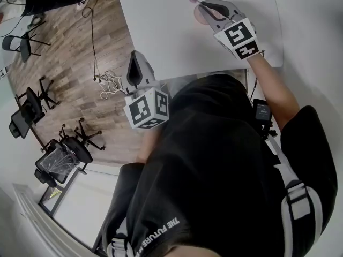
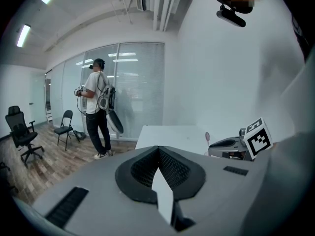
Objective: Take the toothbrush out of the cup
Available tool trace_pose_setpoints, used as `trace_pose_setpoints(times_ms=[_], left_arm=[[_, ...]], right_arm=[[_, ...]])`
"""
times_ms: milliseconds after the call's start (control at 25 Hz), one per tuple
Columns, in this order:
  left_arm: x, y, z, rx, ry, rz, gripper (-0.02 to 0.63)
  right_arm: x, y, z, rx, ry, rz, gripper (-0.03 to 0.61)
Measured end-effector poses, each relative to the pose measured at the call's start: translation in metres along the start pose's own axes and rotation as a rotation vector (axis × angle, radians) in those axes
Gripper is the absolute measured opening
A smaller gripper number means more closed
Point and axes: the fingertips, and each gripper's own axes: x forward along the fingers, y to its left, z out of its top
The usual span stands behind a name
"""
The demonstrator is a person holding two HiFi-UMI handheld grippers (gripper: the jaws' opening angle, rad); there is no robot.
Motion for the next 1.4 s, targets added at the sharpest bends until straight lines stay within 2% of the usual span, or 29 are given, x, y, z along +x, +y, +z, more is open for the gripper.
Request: trace_pose_setpoints(times_ms=[840,1400], left_arm=[[0.007,-0.01,-0.008,-0.002,-0.018,-0.027,0.006],[0.033,-0.028,-0.009,0.015,-0.021,-0.1,0.008]], right_arm=[[-0.014,0.0,0.011,0.045,-0.065,0.019,0.041],[-0.009,-0.004,0.011,0.053,-0.082,0.022,0.041]])
